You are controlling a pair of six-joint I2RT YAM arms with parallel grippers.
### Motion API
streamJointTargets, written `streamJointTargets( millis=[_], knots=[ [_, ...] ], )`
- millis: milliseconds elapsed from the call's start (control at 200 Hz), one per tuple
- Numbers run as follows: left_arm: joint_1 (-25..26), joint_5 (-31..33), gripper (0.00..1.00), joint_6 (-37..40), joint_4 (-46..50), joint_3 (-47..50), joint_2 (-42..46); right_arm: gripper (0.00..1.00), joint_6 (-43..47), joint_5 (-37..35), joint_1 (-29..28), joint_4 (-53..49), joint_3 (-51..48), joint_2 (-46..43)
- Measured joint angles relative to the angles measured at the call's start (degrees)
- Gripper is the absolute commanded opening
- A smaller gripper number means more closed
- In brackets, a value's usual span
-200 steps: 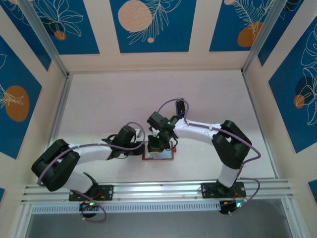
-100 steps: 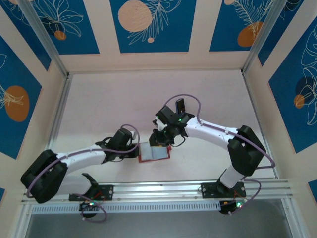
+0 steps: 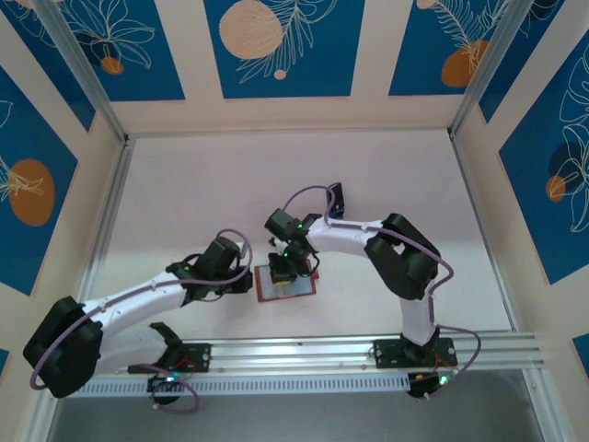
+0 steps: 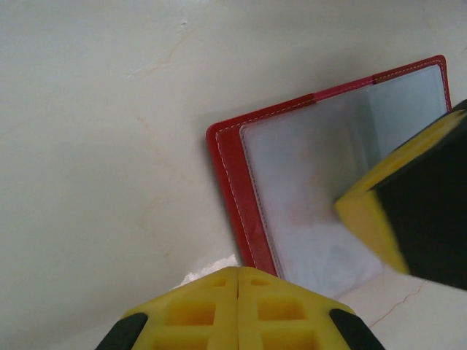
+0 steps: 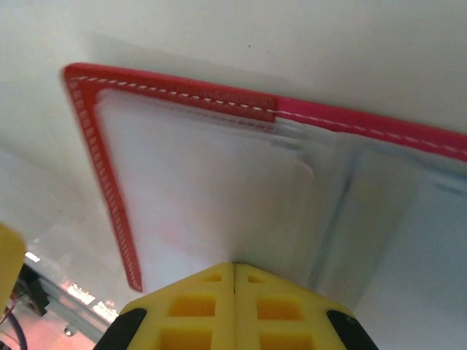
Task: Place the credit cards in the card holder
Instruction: Flip over the card slot on the card holder.
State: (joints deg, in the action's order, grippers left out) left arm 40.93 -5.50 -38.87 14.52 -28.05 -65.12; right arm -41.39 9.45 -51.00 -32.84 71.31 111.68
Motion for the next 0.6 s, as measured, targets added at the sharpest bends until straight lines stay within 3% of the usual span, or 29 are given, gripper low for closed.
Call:
streamJointTargets(
  millis=[325,595],
  knots=[
    [0.0,-3.48,0.05,1.16,-1.4,-3.93,-7.54,0.0,-1.51,-0.44,-0.96,0.15,1.46,0.81],
    [0.0,-4.46,0.04,1.88,-3.82,-4.15,-12.48,0.02,-0.48,-0.46,-0.48,-2.62,1.62,-4.22]
  ],
)
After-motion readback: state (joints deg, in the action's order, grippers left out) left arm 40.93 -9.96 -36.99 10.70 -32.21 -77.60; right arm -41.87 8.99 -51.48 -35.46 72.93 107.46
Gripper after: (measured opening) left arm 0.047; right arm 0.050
